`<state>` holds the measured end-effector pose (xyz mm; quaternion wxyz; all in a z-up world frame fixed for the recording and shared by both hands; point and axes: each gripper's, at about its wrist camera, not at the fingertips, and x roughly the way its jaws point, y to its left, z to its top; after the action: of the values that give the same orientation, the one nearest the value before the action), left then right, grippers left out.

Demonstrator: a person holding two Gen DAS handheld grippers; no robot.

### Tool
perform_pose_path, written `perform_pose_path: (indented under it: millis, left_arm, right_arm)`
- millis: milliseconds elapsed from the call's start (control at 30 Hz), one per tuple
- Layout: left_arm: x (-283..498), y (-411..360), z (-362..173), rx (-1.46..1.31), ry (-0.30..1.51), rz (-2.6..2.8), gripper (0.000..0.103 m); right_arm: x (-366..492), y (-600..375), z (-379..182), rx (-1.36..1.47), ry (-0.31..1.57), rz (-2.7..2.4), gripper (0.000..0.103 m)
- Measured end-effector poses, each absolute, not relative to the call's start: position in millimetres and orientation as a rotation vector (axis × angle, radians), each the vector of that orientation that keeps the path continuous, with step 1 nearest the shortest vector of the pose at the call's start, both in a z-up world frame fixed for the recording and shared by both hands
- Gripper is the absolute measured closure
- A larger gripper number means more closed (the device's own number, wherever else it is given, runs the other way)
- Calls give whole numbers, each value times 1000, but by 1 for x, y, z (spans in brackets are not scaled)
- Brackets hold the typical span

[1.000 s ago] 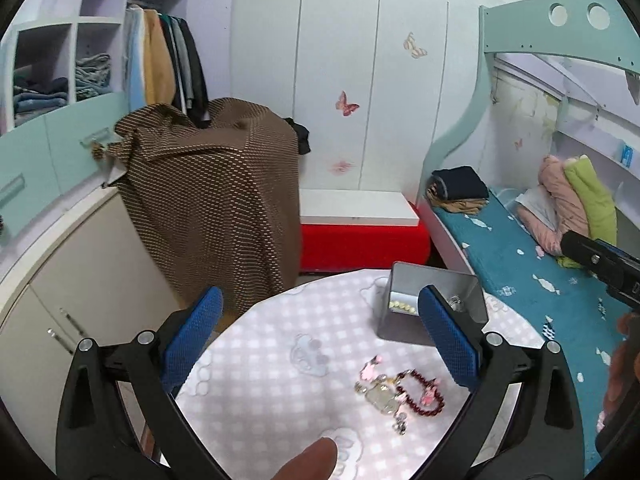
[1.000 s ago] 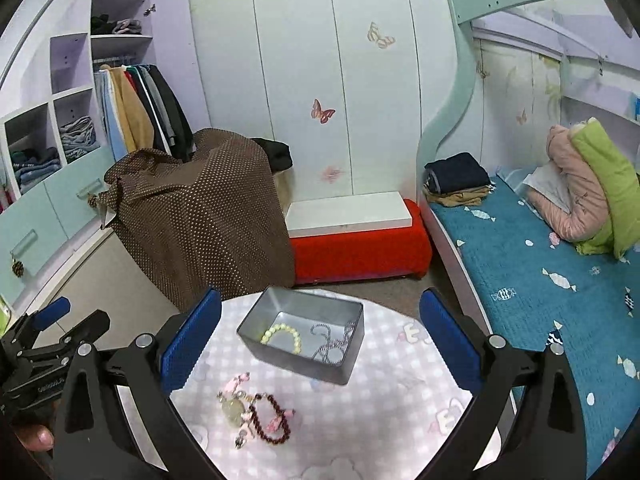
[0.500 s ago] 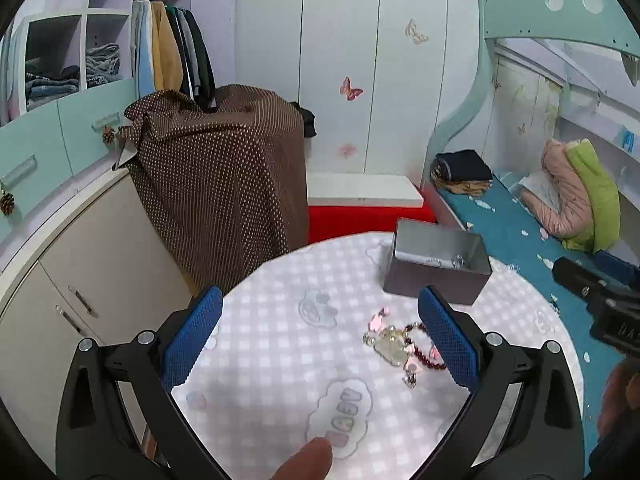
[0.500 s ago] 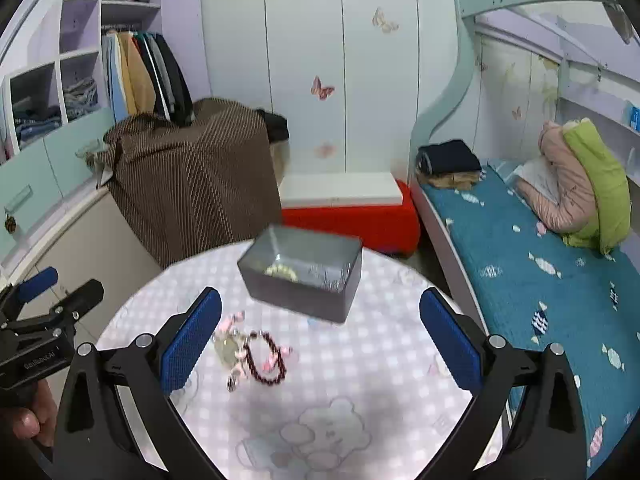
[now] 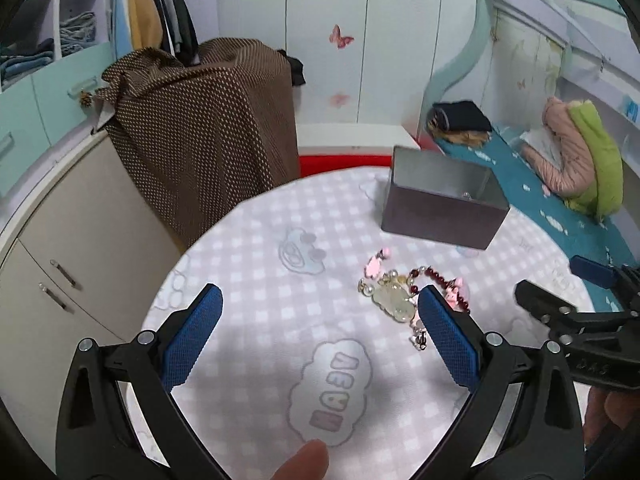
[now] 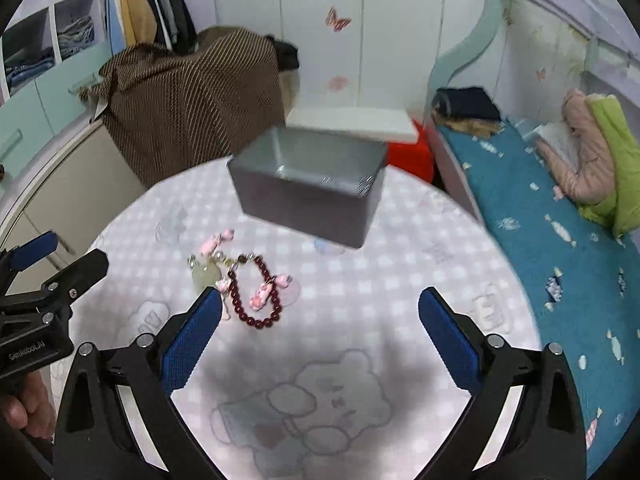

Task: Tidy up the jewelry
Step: 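Withdraw both grippers from the box back over the remaining jewelry, then grasp the pink pig charm with the right gripper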

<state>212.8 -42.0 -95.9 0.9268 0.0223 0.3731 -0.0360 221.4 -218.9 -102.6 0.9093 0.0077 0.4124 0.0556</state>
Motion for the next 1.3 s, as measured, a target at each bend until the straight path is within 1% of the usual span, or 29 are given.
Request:
perform_pose_path:
  millis: [67,133,167,200,233,333,400,467,500,533,600,733,1133,1300]
  left_arm:
    - [219,-41,-104,45,786,-70,5]
    - [224,-39,-112,45,807,-62,5]
    - [225,-38,-116,43,815,-59,5]
    - [227,-36,-119,41,822,-55,5]
    - [228,-35,-121,40,827,-52,5]
    - [232,-31,-128,37,844,-45,5]
    - [235,-30,-131,36,853,-45,5]
    - [237,-30,-134,36,861,-50,5]
    - [237,-31,-135,37,863,-53,5]
    - [238,-32,-136,41,865,-57,5]
    - [239,-35,-137,46,868,-64,5]
    - [241,-40,-140,50,873,-74,5]
    - [254,-64,-146,61,880,-108,5]
    - [274,-74,-164,70,926,-94,5]
  right_arm:
    - [229,-216,-113,18,880,131,23]
    - [238,-213,-126,22,915,151,37]
    - [242,-211,-132,23,930,160,40]
    - [246,-208,-139,24,948,172,46]
    - [249,-205,-143,26,959,182,50]
    - [255,-197,-150,26,972,208,54]
    - [260,-192,-154,22,981,225,56]
    - [264,-188,-158,5,985,231,60]
    - [264,-185,-158,-14,977,234,68]
    - [265,-185,-157,-16,973,237,81]
    - [265,-187,-157,-10,974,248,90]
    - [262,-196,-154,3,961,252,93]
    - [248,-227,-139,133,913,280,93]
    - [245,-225,-141,135,919,292,93]
